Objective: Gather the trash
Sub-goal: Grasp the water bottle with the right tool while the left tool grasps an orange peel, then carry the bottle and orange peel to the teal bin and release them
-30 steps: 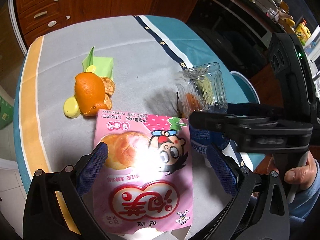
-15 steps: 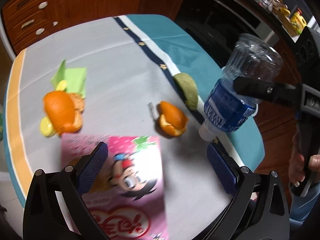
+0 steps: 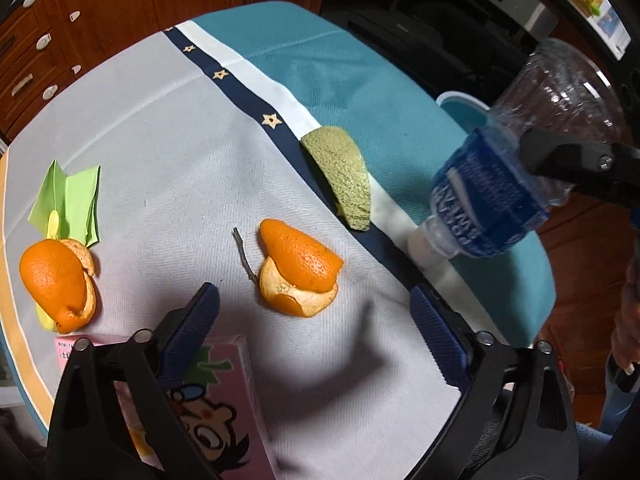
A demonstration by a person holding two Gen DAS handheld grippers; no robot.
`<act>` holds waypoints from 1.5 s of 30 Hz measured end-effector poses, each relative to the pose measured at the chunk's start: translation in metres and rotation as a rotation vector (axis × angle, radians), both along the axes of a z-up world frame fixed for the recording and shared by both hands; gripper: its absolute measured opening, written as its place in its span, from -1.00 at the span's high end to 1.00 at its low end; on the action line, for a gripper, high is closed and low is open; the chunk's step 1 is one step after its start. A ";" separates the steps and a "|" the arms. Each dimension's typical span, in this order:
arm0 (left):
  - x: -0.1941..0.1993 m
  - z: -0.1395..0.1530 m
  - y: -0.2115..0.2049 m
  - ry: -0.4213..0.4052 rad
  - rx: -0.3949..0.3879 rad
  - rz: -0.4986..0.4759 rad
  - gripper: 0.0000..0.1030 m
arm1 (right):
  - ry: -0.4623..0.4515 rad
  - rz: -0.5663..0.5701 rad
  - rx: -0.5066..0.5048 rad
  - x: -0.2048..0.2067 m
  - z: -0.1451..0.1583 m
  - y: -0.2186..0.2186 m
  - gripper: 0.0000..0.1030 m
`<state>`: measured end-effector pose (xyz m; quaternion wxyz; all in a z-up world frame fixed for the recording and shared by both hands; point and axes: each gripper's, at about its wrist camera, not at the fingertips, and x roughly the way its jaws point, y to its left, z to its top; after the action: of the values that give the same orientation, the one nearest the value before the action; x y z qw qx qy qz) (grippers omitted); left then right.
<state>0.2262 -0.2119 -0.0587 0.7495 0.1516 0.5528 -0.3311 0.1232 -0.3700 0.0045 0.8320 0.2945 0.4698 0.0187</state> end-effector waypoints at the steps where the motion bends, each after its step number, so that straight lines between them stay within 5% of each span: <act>1: 0.000 -0.002 -0.002 0.000 0.008 -0.003 -0.73 | -0.003 -0.004 0.009 -0.001 -0.001 -0.003 -0.26; 7: -0.005 -0.009 -0.012 0.005 0.045 -0.029 -0.62 | -0.011 -0.015 0.052 -0.003 -0.008 -0.012 -0.26; 11: -0.007 -0.015 -0.018 -0.002 0.076 -0.041 0.13 | -0.018 -0.015 0.060 -0.006 -0.008 -0.016 -0.26; 18: -0.018 -0.009 -0.020 -0.070 0.093 -0.070 0.63 | -0.024 -0.025 0.079 -0.010 -0.010 -0.022 -0.26; 36: -0.039 0.040 -0.032 -0.151 0.031 -0.062 0.67 | -0.089 -0.049 0.063 -0.029 0.012 -0.032 -0.26; 45: -0.047 0.065 -0.085 -0.177 -0.010 -0.138 0.67 | -0.158 -0.180 0.030 -0.060 0.036 -0.087 -0.26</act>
<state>0.1795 -0.2968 0.0059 0.7715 0.2143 0.4712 -0.3700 0.0627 -0.4573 0.0406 0.8602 0.3453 0.3743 -0.0261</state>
